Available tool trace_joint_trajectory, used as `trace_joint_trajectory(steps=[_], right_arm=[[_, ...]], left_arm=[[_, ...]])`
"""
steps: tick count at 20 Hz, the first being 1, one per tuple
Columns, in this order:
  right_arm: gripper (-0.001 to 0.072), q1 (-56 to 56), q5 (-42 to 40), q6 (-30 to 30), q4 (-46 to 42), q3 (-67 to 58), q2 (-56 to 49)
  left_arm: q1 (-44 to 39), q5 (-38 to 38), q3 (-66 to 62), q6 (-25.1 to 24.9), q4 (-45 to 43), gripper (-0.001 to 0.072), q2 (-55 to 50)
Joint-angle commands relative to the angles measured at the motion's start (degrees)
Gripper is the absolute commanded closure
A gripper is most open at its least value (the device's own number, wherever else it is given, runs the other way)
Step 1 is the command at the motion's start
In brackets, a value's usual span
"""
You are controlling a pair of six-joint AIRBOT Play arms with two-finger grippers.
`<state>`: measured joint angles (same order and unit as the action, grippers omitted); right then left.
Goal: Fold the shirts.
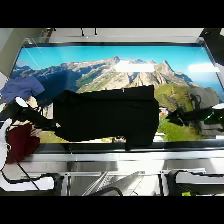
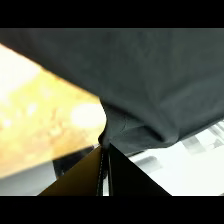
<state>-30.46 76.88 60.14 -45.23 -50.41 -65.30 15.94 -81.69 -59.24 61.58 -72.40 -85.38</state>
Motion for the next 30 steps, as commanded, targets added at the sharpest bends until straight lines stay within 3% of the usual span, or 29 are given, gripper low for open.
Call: trace_joint_trajectory(steps=[1,7,10,11,14,18,25,30], right_arm=[[0.0342,1.1,-1.6,3.4,-0.1,6.9,0.0],[0.0349,14.5,-12.2,3.8,0.8,11.7,-1.6],[0.0357,18.6,-13.7,1.8,5.8,11.6,-2.4],[0.053,18.7,-12.0,-0.9,8.5,11.6,-2.0],[0.0694,15.7,-4.9,-2.7,8.7,9.7,2.3],[0.0694,6.3,-1.6,3.1,-4.2,8.0,10.9],[0.0694,4.7,-1.7,-6.7,13.3,4.4,15.5],[0.0694,11.5,-9.4,-8.0,14.5,-10.8,3.7]], left_arm=[[0.0,-3.5,-3.7,3.1,0.4,0.0692,0.1],[0.0,-3.9,-6.5,5.2,0.5,0.0692,0.1],[0.0,-4.2,-6.5,5.2,0.5,0.0692,0.1],[0.0,-4.9,-6.5,5.2,0.5,0.0693,0.2],[1.7,-5.6,-6.5,7.0,-0.2,0.0693,3.0],[7.0,-11.4,-6.4,12.2,-6.3,0.0693,7.0],[1.3,-11.2,-10.0,12.5,-3.9,0.0693,11.0],[-6.5,-11.1,-27.6,14.0,-4.2,0.0694,1.2]])
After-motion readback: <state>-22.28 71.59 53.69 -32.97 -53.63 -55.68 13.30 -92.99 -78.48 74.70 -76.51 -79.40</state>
